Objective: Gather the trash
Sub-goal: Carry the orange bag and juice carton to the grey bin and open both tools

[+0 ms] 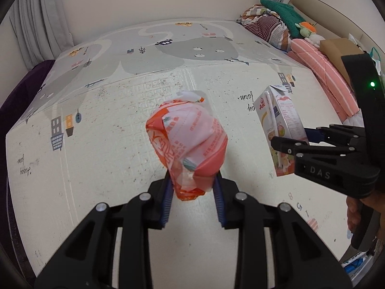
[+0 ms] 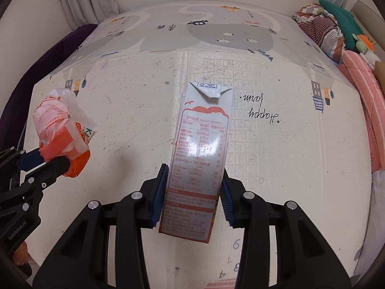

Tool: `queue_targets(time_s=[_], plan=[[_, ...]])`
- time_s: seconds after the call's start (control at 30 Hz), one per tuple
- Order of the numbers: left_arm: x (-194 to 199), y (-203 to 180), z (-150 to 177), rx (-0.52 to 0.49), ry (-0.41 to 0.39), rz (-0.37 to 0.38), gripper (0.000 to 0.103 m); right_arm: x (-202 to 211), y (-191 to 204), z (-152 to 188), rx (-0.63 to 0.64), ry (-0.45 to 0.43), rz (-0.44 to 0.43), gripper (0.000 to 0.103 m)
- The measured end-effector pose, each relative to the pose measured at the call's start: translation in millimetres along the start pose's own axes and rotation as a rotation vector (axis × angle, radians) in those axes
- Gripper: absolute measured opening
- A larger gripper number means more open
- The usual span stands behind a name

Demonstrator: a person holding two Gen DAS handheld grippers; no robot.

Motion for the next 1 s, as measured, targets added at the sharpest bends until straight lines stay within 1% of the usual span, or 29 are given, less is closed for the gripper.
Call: queue_targets(time_s=[0.13, 0.33, 0.5, 0.6, 0.73, 0.83, 0.93, 1.0], plan=[[48, -1, 34, -0.004, -0.015, 0.004, 0.03, 40, 18, 22, 0.024, -0.014, 0.007, 0.039], [102, 3, 75, 0.0, -0.027, -0.012, 0.03, 93, 51, 57, 0.097, -0.036, 0.026, 0.039], [140, -1, 104, 0.035, -0.054, -0.04, 0.03, 132, 74, 82, 0.181, -0.041, 0.006, 0.039], [164, -8, 120, 0.072, -0.077, -0.067, 0.03, 153, 87, 95, 0.267, -0.047, -0.018, 0.039], [193, -17, 145, 0.17, -0.1, -0.09, 0.03, 178, 102, 112, 0.393, -0.063, -0.055, 0.039], [212, -22, 169, 0.256, -0.114, -0.126, 0.03, 195, 111, 125, 0.487, -0.078, -0.093, 0.039], [231, -27, 197, 0.366, -0.132, -0.167, 0.03, 208, 124, 140, 0.602, -0.087, -0.135, 0.039], [244, -29, 220, 0.44, -0.144, -0.213, 0.03, 217, 135, 152, 0.679, -0.09, -0.17, 0.039]])
Point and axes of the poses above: each gripper's, at about its wrist camera, not at the fingertips, and x roughly against the way its jaws point, y to its left, z to its underside, the point moved 1 cm from there along -x, roughly the way its jaws point, and after that the axes turned 9 degrees about y, right-handed, at the moved point
